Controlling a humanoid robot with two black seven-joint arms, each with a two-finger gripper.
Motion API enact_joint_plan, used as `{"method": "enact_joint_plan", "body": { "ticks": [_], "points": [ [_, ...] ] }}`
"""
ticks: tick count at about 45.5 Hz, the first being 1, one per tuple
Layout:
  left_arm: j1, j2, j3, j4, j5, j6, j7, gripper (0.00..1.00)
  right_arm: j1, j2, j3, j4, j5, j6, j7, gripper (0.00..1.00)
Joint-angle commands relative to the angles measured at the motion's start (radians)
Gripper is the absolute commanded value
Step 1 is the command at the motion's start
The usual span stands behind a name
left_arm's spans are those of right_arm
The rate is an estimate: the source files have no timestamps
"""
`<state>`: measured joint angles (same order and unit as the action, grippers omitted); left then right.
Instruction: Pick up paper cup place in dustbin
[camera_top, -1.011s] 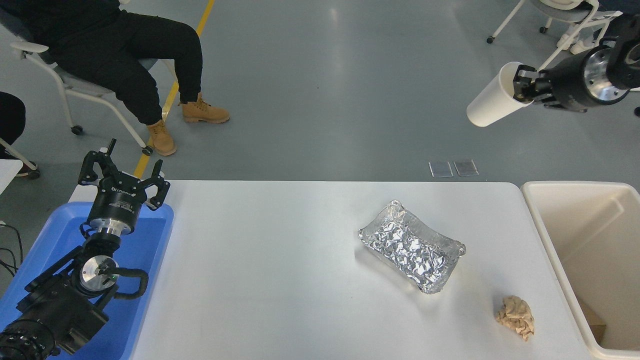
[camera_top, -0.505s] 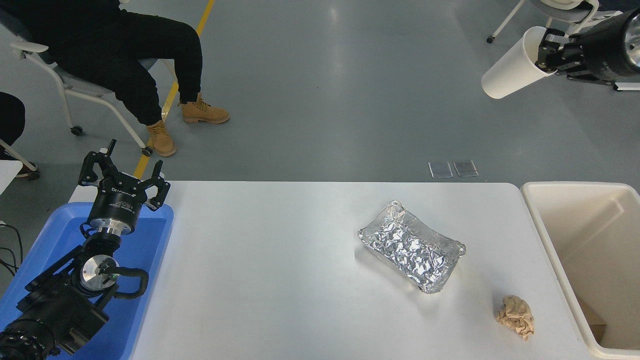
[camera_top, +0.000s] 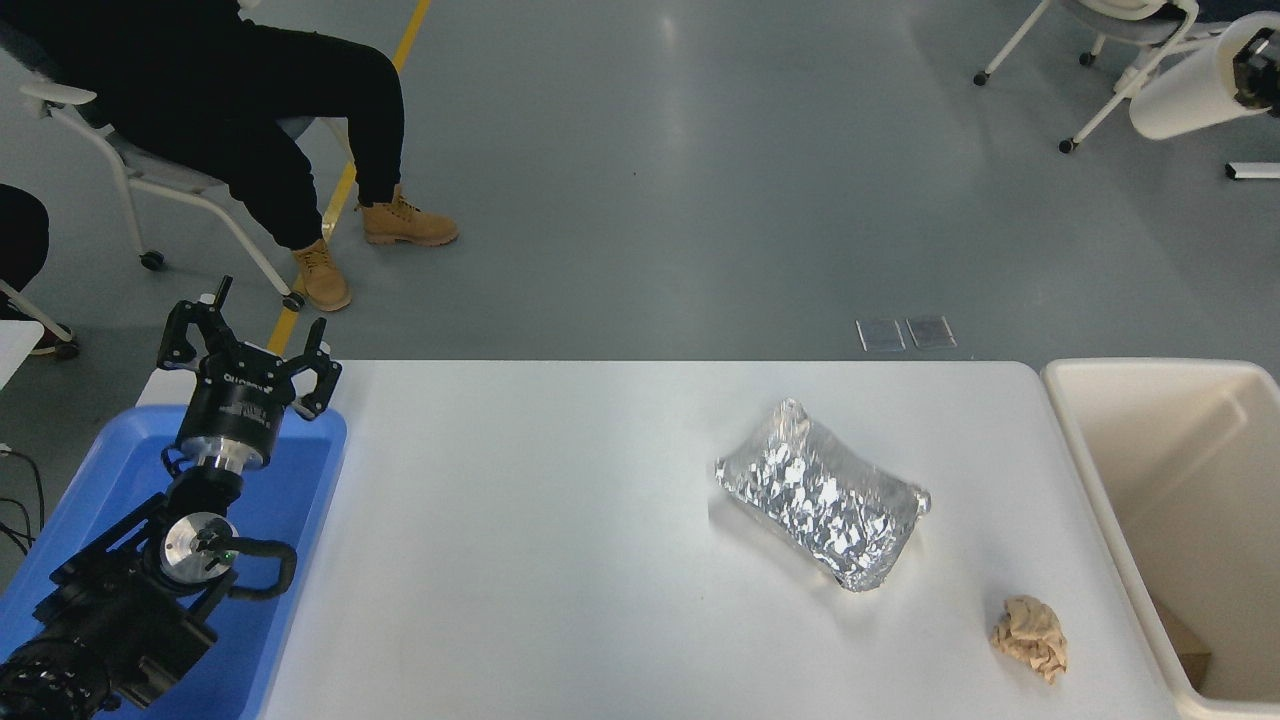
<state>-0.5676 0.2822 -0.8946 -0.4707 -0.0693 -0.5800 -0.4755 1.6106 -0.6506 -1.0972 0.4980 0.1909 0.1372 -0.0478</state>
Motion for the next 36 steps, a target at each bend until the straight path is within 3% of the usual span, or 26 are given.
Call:
{"method": "enact_joint_plan", "body": {
  "ticks": [1, 16, 36],
  "points": [
    [0.000, 0.000, 0.000, 0.000, 0.000, -0.001, 0.000, 0.99, -0.280, -0.001, 0.037, -0.191, 0.148, -0.186, -0.010, 0.00],
    [0.000, 0.000, 0.000, 0.000, 0.000, -0.001, 0.000, 0.99, -0.566, -0.001, 0.284, -0.194, 0.171, -0.369, -0.017, 0.00],
    [0.000, 0.000, -0.001, 0.000, 0.000, 0.000, 0.000, 0.99, -0.856, 0.083, 0.488, -0.191, 0.174, -0.384, -0.014, 0.00]
  ]
}}
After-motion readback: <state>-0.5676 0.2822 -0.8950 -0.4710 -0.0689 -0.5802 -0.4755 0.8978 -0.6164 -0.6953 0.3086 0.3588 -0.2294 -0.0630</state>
